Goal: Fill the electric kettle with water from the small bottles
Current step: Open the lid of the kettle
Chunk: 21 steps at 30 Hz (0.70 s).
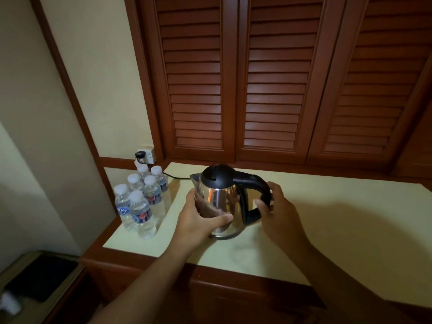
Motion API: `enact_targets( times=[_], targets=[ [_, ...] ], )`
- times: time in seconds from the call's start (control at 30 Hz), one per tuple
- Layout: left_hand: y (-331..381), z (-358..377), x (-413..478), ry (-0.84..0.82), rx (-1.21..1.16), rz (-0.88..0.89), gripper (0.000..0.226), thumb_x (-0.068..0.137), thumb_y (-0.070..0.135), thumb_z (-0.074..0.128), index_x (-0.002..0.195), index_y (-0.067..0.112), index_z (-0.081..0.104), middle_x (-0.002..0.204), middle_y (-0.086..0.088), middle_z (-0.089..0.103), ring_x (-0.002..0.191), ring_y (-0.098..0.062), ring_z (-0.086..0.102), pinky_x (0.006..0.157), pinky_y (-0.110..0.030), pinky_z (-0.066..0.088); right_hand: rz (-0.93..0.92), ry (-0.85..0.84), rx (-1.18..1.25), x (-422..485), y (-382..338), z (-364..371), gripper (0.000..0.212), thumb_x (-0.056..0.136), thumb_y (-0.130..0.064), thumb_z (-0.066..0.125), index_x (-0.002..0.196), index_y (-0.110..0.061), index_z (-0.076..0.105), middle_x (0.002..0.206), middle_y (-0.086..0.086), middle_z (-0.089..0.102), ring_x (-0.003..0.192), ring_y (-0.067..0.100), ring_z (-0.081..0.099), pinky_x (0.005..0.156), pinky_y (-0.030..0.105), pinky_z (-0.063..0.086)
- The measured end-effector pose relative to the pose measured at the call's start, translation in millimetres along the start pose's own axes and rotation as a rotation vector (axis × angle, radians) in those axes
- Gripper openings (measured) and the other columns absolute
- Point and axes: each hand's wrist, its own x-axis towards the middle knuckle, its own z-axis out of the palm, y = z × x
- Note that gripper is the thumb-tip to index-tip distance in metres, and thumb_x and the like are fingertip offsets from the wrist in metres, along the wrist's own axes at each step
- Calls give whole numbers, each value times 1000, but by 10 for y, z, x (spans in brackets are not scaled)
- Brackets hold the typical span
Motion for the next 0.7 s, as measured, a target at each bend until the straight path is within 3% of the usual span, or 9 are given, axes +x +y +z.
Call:
enact_targets(
  times=[0.1, 0.2, 0.27, 0.37, 0.47, 0.53, 0.6, 0.7],
  targets=[
    [-47, 48, -222, -3, 17, -26, 99, 64, 43, 98, 143, 39, 38, 134, 17, 57, 122, -5, 54, 95, -19, 43, 1, -40, 11, -206, 42, -54, 38, 99, -28, 59, 133, -25, 42, 103, -5, 64, 89, 18, 69, 78, 31, 58],
    [-74, 83, -372, -4, 49, -53, 103, 64, 45, 97, 147, 35, 37, 138, 11, 57, 129, -14, 54, 101, -27, 46, 2, -91, 17, -323, 102, -105, 38, 98, -31, 59, 131, -28, 41, 103, -1, 66, 88, 17, 69, 78, 39, 61],
    [-79, 102, -427, -3, 64, -60, 102, 63, 46, 97, 145, 35, 37, 137, 10, 58, 128, -15, 56, 104, -31, 48, -1, -129, 22, -361, 142, -135, 37, 99, -31, 58, 131, -30, 40, 105, -1, 66, 92, 20, 70, 82, 41, 60],
    [-88, 103, -472, -16, 70, -60, 103, 65, 46, 96, 147, 35, 34, 136, 12, 55, 127, -12, 54, 104, -29, 46, 12, -223, 35, -378, 140, -206, 39, 102, -24, 54, 139, -25, 41, 114, 0, 64, 104, 23, 68, 87, 31, 51],
    [-102, 77, -469, -67, 73, -39, 105, 65, 50, 96, 147, 35, 32, 142, 12, 55, 131, -12, 55, 110, -33, 50, 7, -224, 45, -360, 58, -277, 44, 102, -19, 52, 144, -24, 44, 134, 3, 61, 124, 24, 58, 99, 31, 45],
    [-115, 53, -483, -112, 82, -15, 106, 65, 51, 95, 149, 36, 31, 143, 14, 55, 134, -12, 56, 110, -32, 51, -49, -100, -1, -302, -107, -314, 47, 101, -26, 53, 147, -22, 45, 145, 1, 55, 133, 23, 50, 110, 38, 41],
    [-159, 37, -517, -141, 91, 9, 106, 67, 50, 95, 150, 41, 28, 146, 17, 53, 136, -8, 54, 111, -31, 50, -127, -8, -130, -193, -345, -319, 47, 99, -41, 51, 142, -20, 53, 141, 0, 59, 129, 24, 52, 108, 42, 43],
    [-203, 28, -602, -155, 86, 34, 92, 77, 40, 92, 142, 54, 30, 144, 23, 54, 133, 2, 54, 105, -20, 51, -139, -108, -390, 7, -776, -271, 61, 92, -65, 40, 129, -21, 62, 124, -1, 66, 116, 24, 57, 96, 43, 48]
  ],
)
